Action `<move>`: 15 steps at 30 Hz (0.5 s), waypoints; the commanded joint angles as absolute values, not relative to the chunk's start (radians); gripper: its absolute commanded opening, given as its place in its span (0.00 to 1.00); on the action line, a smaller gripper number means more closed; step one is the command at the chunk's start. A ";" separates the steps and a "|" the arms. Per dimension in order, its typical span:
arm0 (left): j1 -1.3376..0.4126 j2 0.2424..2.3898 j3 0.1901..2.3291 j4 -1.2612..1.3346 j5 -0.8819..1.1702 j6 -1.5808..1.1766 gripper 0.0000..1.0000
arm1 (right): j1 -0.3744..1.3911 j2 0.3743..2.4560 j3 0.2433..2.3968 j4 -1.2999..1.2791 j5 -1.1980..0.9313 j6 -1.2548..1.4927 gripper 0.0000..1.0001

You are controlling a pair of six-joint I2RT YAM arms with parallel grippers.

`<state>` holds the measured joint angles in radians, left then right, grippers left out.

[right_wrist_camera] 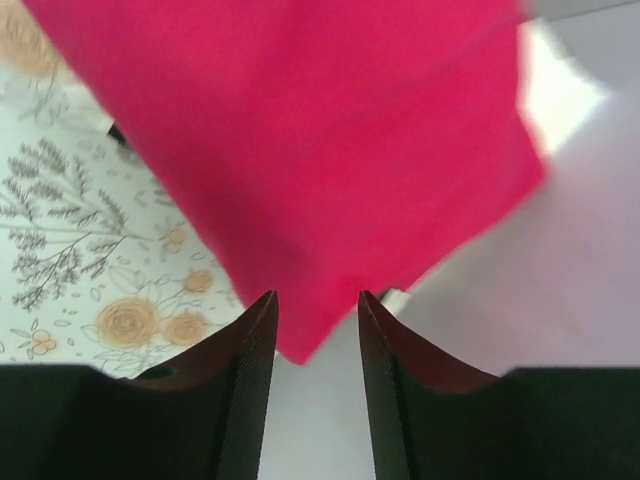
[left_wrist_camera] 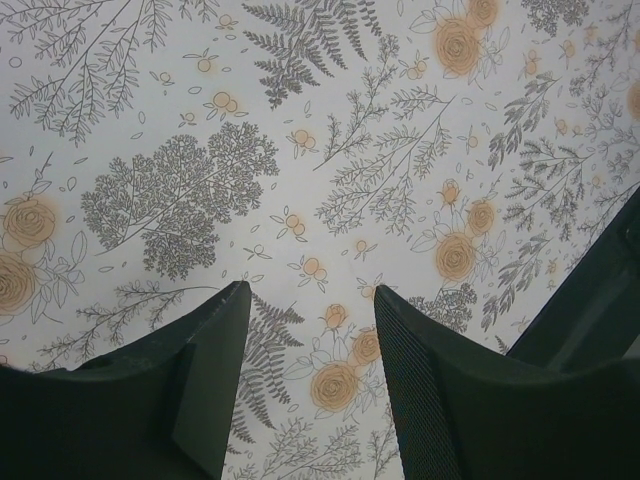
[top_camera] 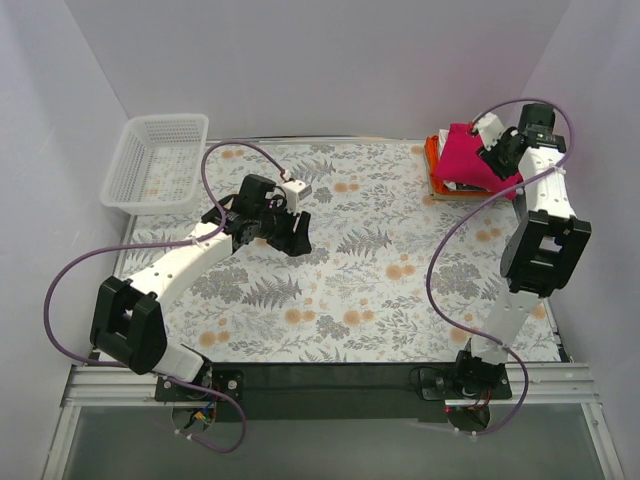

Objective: Fold and stack the t-shirts
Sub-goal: Neatly place the folded tshirt to the corner

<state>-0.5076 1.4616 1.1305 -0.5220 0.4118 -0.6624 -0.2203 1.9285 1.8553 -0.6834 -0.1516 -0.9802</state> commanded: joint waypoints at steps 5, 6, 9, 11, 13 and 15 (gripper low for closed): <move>-0.505 1.411 1.092 -0.506 0.434 -0.673 0.50 | -0.212 2.029 1.855 -0.746 -0.052 -1.089 0.47; -0.505 1.416 1.092 -0.505 0.433 -0.672 0.50 | -0.209 2.036 1.855 -0.746 -0.045 -1.094 0.47; -0.505 1.420 1.092 -0.503 0.434 -0.667 0.50 | -0.209 2.052 1.833 -0.718 -0.006 -1.114 0.45; -0.505 1.425 1.092 -0.503 0.434 -0.667 0.50 | -0.209 2.062 1.830 -0.710 0.023 -1.127 0.43; -0.505 1.425 1.091 -0.503 0.431 -0.667 0.50 | -0.209 2.050 1.821 -0.704 0.028 -1.132 0.42; -0.505 1.422 1.085 -0.505 0.431 -0.666 0.50 | -0.209 2.033 1.789 -0.703 0.025 -1.149 0.43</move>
